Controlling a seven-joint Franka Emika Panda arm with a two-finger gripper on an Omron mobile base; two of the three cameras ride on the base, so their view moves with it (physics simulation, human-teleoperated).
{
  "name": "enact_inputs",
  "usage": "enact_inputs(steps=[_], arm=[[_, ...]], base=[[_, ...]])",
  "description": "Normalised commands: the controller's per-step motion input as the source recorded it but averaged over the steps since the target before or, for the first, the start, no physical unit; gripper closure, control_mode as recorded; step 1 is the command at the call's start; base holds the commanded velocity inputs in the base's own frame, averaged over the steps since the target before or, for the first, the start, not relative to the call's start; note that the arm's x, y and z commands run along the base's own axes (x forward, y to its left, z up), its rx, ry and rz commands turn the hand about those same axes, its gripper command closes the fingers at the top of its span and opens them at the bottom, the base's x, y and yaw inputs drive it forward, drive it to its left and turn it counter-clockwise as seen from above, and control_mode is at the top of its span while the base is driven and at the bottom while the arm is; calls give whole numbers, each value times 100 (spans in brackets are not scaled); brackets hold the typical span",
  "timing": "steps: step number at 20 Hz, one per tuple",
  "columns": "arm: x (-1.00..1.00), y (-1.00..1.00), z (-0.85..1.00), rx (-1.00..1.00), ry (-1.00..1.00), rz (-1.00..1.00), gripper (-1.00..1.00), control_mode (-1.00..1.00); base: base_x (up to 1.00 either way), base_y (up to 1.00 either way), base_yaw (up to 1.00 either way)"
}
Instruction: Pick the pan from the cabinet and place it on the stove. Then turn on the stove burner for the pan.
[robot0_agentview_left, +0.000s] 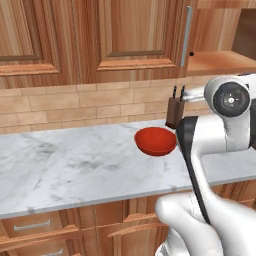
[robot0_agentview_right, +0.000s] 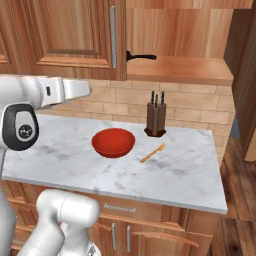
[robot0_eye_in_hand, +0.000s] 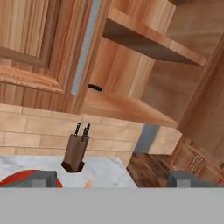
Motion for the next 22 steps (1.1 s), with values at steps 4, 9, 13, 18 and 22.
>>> enact_inputs(steps=[4, 9, 13, 18, 22], arm=[[0, 0, 3, 19, -21, 40, -100, -100], [2, 2, 25, 19, -16, 31, -100, -100], [5, 7, 39, 16, -12, 25, -100, -100], [5, 2, 29, 10, -7, 14, -100, -100], [5, 8, -3, 0, -4, 3, -100, -100]], base=[[0, 0, 0], [0, 0, 0], [0, 0, 0], [0, 0, 0], [0, 0, 0]])
